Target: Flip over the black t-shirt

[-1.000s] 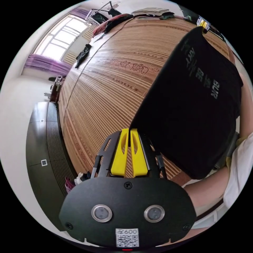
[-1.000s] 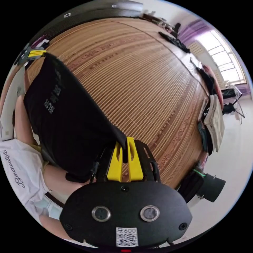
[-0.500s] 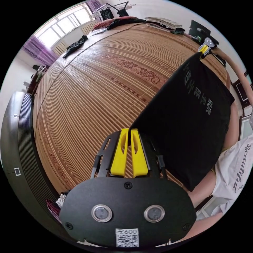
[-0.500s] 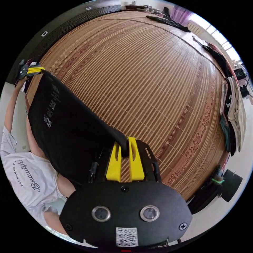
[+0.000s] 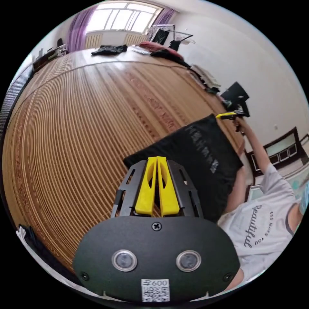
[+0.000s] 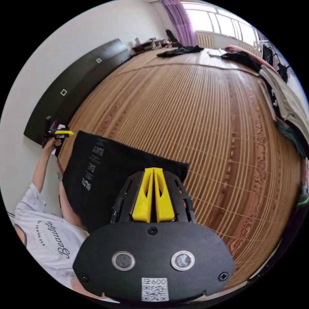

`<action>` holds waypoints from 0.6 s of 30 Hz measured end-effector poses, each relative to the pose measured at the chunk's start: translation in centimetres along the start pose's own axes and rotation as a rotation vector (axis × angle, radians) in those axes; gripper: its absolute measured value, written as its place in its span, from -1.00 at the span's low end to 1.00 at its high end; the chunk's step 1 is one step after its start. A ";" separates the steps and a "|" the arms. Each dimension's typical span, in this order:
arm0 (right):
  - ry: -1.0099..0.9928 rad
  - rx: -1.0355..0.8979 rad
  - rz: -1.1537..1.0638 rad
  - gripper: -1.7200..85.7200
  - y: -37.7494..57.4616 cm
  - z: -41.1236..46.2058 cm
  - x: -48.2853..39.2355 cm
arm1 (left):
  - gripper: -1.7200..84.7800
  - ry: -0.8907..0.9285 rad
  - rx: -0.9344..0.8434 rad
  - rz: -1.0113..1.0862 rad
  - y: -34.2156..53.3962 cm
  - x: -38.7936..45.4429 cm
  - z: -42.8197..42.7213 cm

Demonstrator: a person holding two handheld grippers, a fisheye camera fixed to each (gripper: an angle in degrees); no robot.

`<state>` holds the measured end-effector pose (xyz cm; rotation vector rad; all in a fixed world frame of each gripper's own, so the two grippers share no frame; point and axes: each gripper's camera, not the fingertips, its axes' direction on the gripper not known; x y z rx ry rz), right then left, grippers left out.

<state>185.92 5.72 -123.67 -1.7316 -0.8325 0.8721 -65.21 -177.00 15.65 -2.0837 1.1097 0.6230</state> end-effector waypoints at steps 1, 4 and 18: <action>0.104 -0.059 0.017 -0.98 0.1 1.7 0.0 | -0.95 -0.071 -0.051 -0.036 -0.4 -0.5 1.2; 0.216 -0.006 0.019 -0.98 0.7 1.4 -0.1 | -0.95 -0.205 -0.085 -0.064 -1.3 -1.7 2.4; 0.383 0.199 -0.069 -0.98 2.4 -4.4 -2.5 | -0.96 -0.535 0.091 -0.115 -5.3 1.5 -10.1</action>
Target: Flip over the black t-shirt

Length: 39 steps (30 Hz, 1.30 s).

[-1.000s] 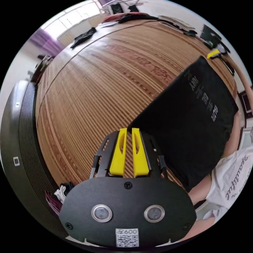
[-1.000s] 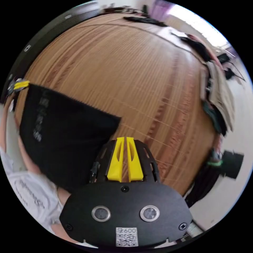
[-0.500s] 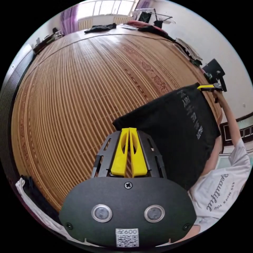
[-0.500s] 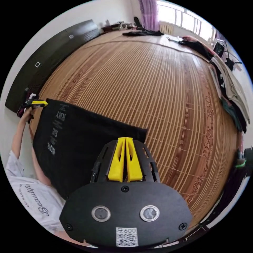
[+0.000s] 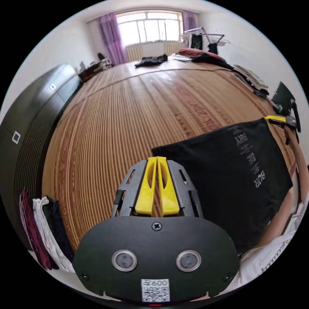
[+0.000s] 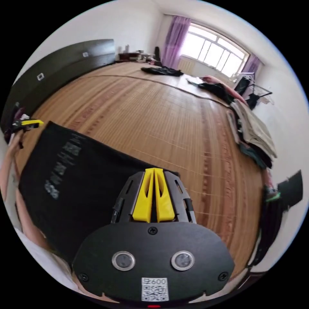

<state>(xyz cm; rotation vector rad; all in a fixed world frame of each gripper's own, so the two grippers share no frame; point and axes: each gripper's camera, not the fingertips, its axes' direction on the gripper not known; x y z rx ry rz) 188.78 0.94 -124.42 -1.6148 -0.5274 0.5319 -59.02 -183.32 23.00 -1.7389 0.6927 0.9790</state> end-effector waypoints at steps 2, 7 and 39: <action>-0.300 0.022 -0.013 -0.98 -3.0 1.7 -2.5 | -0.96 0.127 0.022 0.083 -2.1 2.7 -1.4; -0.550 -0.003 -0.007 -0.98 -8.7 9.1 -9.3 | -0.96 0.533 -0.004 0.051 -8.2 8.7 1.1; -0.653 0.105 -0.429 -0.98 -2.8 20.8 -5.8 | -0.95 0.475 0.173 -0.162 32.0 1.0 -19.2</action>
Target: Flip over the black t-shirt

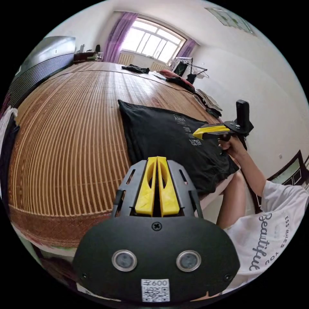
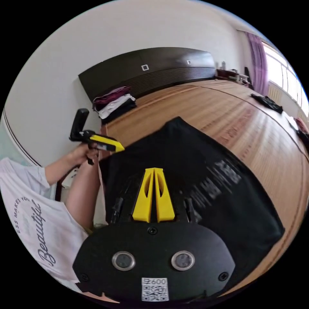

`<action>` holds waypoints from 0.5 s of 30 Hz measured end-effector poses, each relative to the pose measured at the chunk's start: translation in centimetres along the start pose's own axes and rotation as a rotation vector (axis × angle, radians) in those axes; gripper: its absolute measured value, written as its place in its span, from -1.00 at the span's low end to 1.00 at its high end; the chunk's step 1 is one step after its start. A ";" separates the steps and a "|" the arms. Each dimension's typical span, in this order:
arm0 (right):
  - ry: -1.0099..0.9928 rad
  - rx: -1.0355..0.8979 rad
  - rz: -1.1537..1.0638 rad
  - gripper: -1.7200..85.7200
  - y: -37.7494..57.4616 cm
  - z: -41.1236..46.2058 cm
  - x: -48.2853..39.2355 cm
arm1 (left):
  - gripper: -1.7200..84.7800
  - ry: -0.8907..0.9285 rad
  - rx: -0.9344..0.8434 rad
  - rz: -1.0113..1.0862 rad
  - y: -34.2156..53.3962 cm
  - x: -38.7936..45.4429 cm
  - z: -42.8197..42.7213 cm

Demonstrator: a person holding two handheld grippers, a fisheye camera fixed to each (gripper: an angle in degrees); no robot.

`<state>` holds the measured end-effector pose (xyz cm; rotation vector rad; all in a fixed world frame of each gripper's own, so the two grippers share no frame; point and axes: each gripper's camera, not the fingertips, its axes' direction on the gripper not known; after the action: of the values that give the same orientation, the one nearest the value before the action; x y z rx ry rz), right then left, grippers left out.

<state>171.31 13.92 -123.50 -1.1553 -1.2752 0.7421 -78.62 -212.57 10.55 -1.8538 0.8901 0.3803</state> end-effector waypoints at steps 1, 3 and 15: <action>-0.025 -0.007 0.002 -0.98 -2.6 3.3 0.6 | -0.95 -0.012 0.020 -0.044 1.7 -0.5 -0.2; -0.056 -0.026 0.027 -0.98 -6.2 8.3 2.2 | -0.96 -0.060 -0.010 -0.052 3.8 -0.8 0.4; 0.063 -0.087 0.180 -0.98 -15.7 29.1 15.3 | -0.96 -0.094 0.066 -0.012 19.0 3.3 -0.8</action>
<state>143.55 30.26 -106.42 -1.3670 -1.1710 0.7816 -90.22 -218.92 -3.46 -1.7654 0.8183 0.4229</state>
